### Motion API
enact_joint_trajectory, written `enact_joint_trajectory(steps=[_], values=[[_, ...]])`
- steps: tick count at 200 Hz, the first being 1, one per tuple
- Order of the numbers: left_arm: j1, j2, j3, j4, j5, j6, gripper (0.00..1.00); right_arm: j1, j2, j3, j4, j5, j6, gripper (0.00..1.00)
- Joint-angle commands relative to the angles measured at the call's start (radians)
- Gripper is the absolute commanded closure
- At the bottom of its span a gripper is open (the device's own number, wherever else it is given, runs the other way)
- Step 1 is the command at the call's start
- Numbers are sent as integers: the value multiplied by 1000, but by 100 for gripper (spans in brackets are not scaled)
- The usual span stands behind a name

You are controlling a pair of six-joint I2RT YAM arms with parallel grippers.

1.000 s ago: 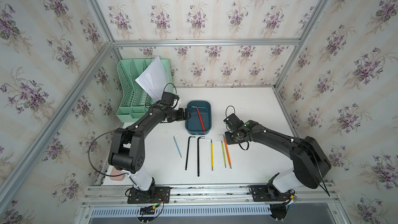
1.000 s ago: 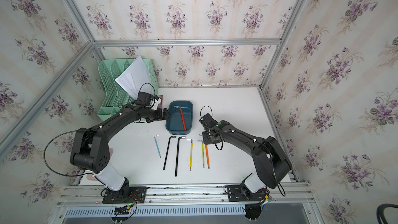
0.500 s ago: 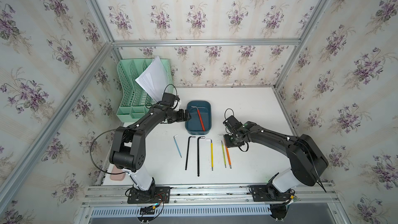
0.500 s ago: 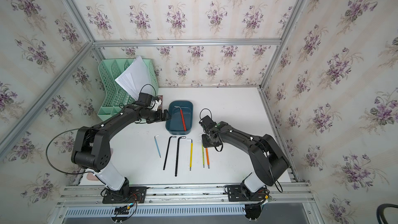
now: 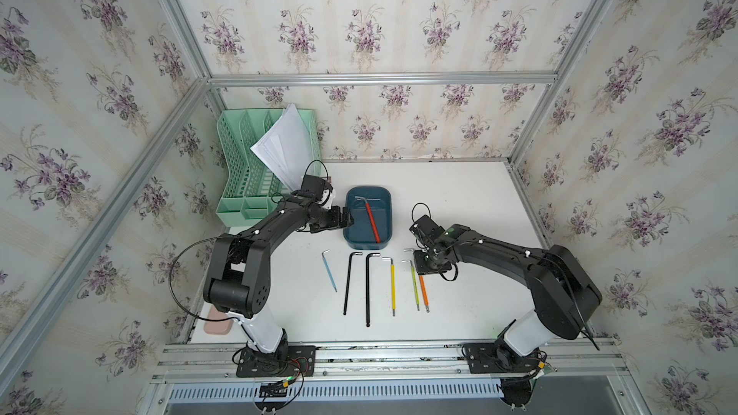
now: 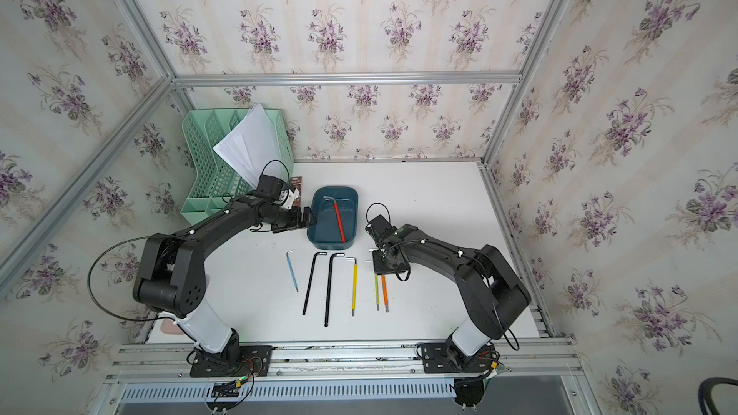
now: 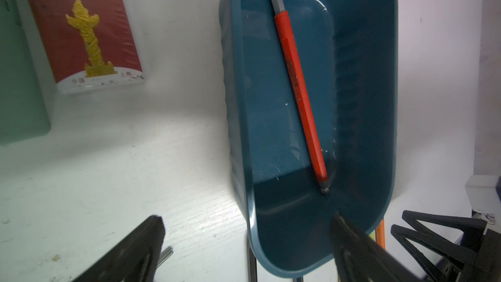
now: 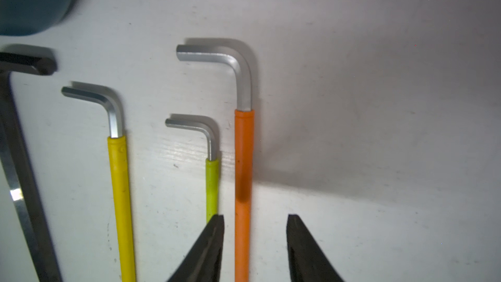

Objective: Put the hex key on the desktop into the storage box
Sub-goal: Pick up the Allen key from the center of the board.

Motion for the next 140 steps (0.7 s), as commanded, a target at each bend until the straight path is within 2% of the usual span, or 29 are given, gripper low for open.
enact_joint_trajectory(steps=[1, 91, 140], values=[[-1, -20, -6, -12, -8, -1, 1, 22, 5, -5, -24, 14, 33, 56], [-7, -71, -35, 6, 1, -25, 1, 71, 38, -48, -8, 72, 86, 56], [-11, -87, -41, -2, -15, -28, 1, 93, 66, -97, 65, 72, 121, 57]])
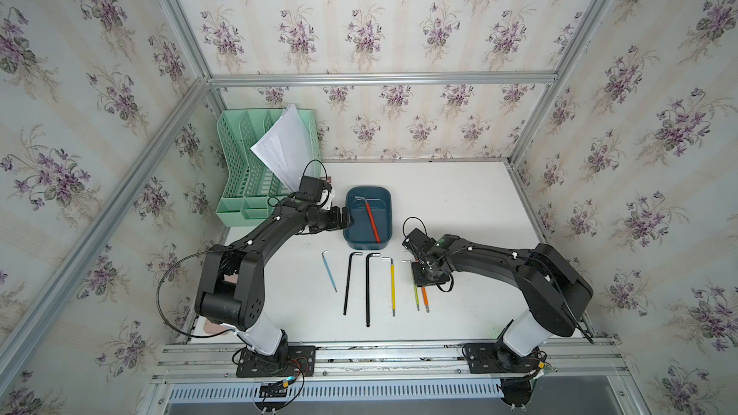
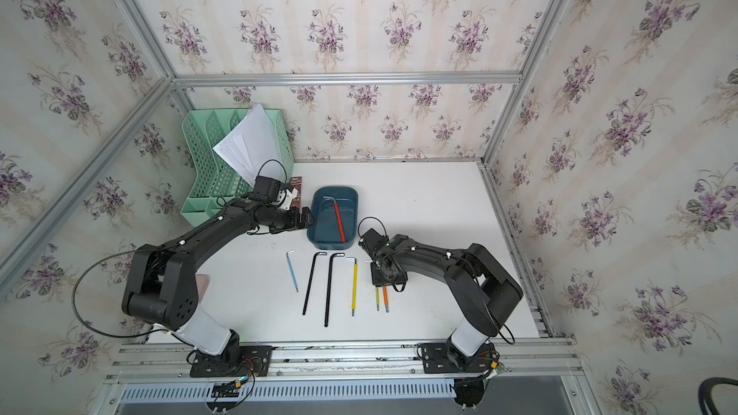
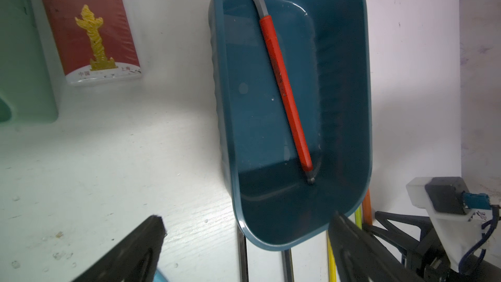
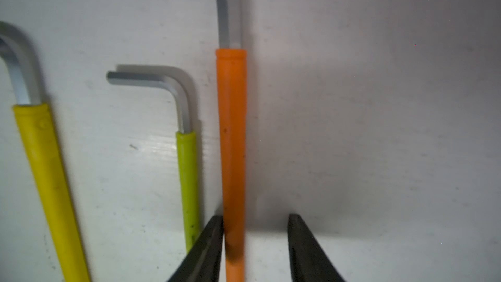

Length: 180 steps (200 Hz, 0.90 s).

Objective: Put the hex key on the desktop into the storage box
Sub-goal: Pick up the Allen key from the center of the board.

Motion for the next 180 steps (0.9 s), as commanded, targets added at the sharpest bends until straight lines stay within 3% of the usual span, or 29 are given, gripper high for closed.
enact_joint_trajectory(steps=[1, 53, 128, 180], values=[[-1, -7, -1, -5, -11, -3, 1, 10, 27, -30, 42, 15, 34, 57], [-5, -7, 5, -9, -14, -4, 1, 12, 46, -71, 55, 38, 47, 63], [-13, -3, 0, -9, -23, -10, 1, 12, 68, -94, 77, 17, 34, 92], [-18, -10, -13, -3, -29, -24, 1, 12, 72, -58, 32, 89, 42, 100]])
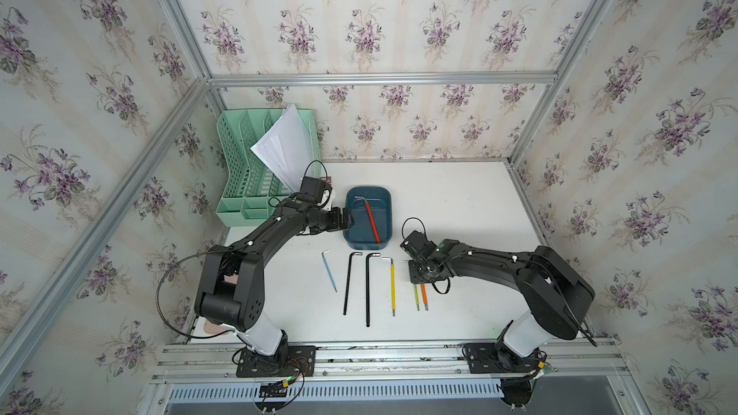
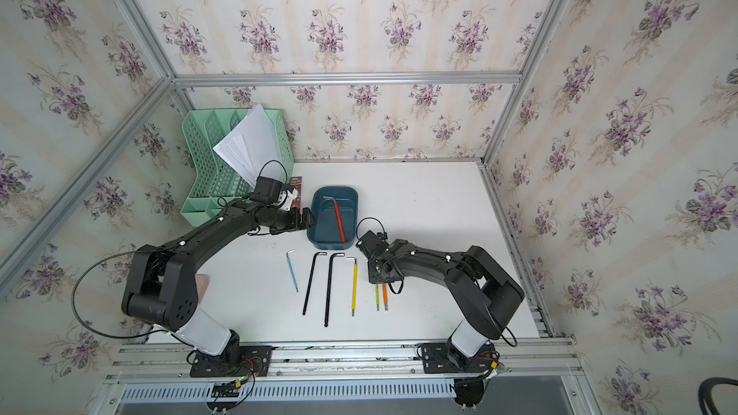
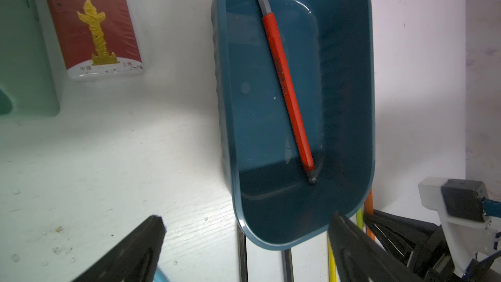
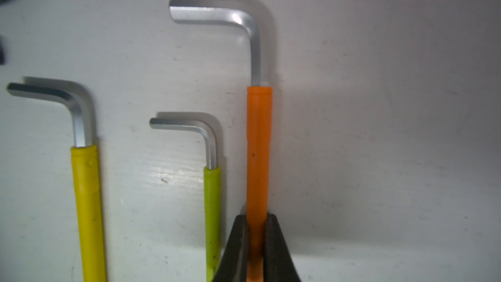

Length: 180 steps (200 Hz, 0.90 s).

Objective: Put the hex key on the desktop into the storage box
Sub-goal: Pick up the Allen key from the center of the board, then place the Allen key in the storage box.

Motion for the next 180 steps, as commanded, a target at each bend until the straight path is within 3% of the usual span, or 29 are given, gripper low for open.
enact_joint_trajectory(steps=[1, 126, 180], values=[[-3, -7, -6, -3, -11, -13, 1, -3, 61, -14, -88, 22, 9, 100], [-7, -24, 15, -16, -14, -23, 1, -22, -91, 87, -100, 95, -2, 100], [-8, -53, 9, -23, 11, -23, 1, -76, -163, 115, -43, 16, -47, 100]])
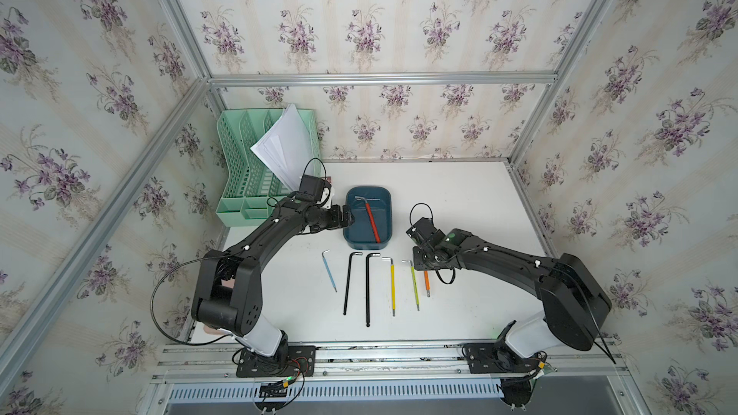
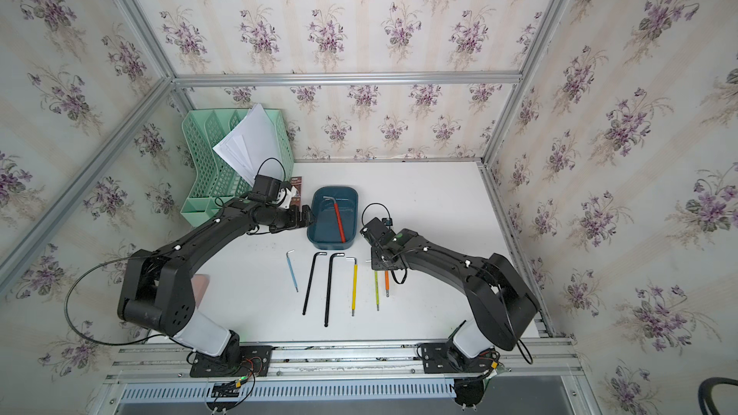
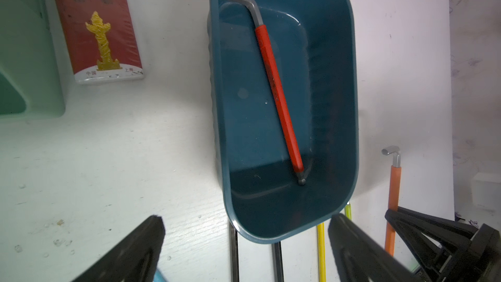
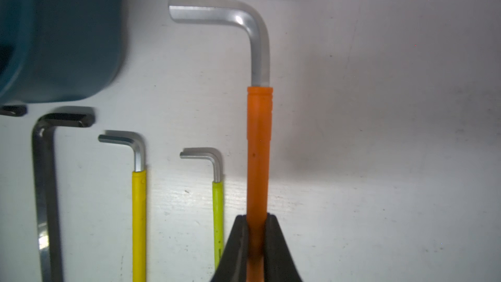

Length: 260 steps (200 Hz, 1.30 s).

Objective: Put the hex key on the desktop into the storage box
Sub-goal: Place the Allen key in the storage box.

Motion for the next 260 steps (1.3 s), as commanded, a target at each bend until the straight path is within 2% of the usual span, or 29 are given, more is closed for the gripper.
enact_joint_trajectory(steps=[1, 32, 91, 162, 202, 232, 260], values=[[-2, -16, -5, -15, 14, 9, 1, -22, -30, 13, 39, -34, -31, 100], [-3, -45, -20, -12, 6, 0, 1, -54, -45, 34, 86, -57, -51, 100], [-4, -62, 20, -61, -3, 9, 1, -76, 7, 173, 100, -68, -84, 100], [-4, -51, 54, -59, -1, 67, 1, -91, 34, 190, 145, -129, -125, 100], [-6, -35, 86, -39, -29, 111, 1, -97, 34, 203, 152, -142, -135, 100], [0, -38, 76, -18, -95, 110, 1, -99, 58, 251, 142, -160, -132, 100], [0, -39, 127, -80, -103, 95, 1, -98, 76, 294, 132, -174, -143, 100]])
